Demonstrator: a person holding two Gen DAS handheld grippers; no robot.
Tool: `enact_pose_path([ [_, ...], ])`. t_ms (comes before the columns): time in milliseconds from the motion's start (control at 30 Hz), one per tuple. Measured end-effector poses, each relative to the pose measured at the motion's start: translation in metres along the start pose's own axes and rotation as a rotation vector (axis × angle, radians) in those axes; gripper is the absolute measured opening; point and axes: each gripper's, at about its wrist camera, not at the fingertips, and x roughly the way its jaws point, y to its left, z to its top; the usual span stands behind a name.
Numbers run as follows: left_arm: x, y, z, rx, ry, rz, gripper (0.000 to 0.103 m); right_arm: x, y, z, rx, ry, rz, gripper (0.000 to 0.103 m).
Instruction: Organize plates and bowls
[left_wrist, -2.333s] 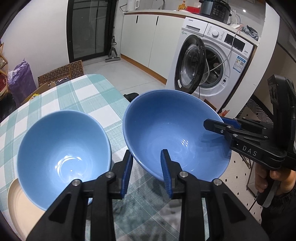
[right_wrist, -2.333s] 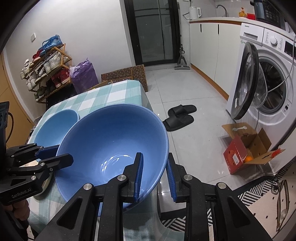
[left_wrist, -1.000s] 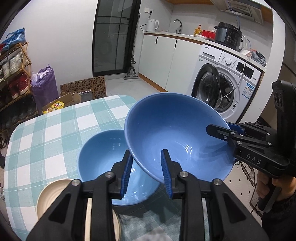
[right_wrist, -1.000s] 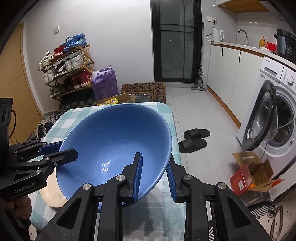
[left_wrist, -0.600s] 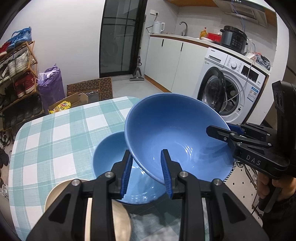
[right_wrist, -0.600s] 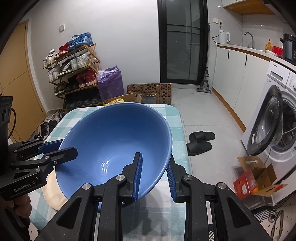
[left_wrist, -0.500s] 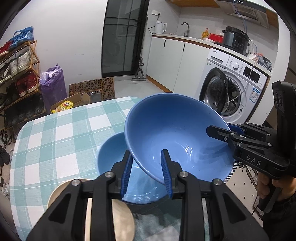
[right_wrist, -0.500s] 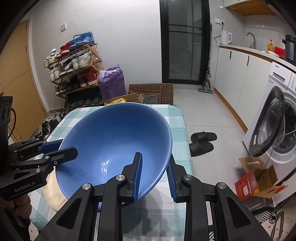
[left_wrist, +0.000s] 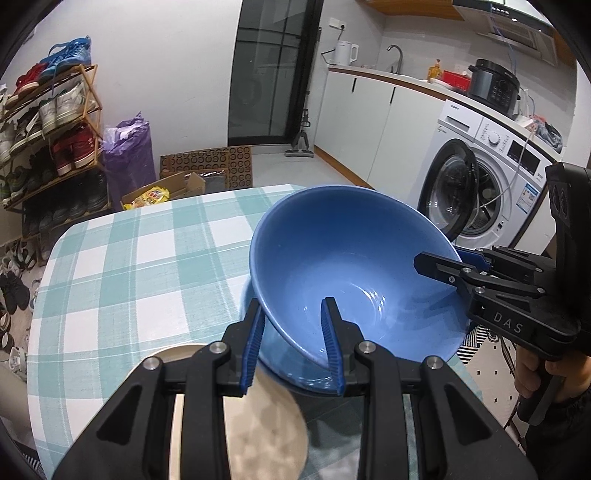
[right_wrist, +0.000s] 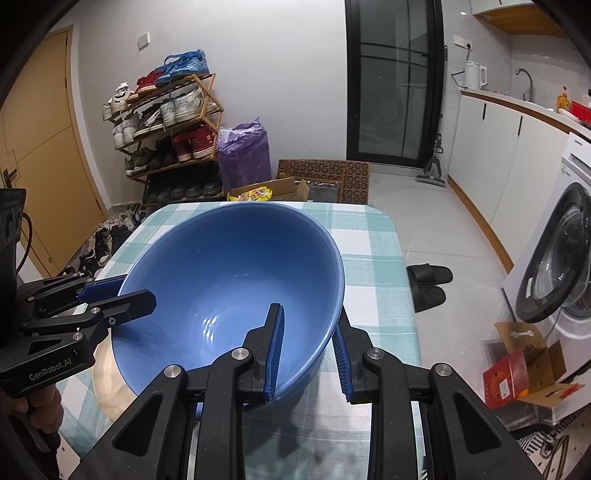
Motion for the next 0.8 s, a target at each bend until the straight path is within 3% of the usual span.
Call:
enact_pose_path([
  [800, 0.035, 0.014, -0.014, -0.003, 0.081, 0.024, 0.029, 0.050, 0.018, -0.008, -0.018, 0.095, -0.012, 0.026],
])
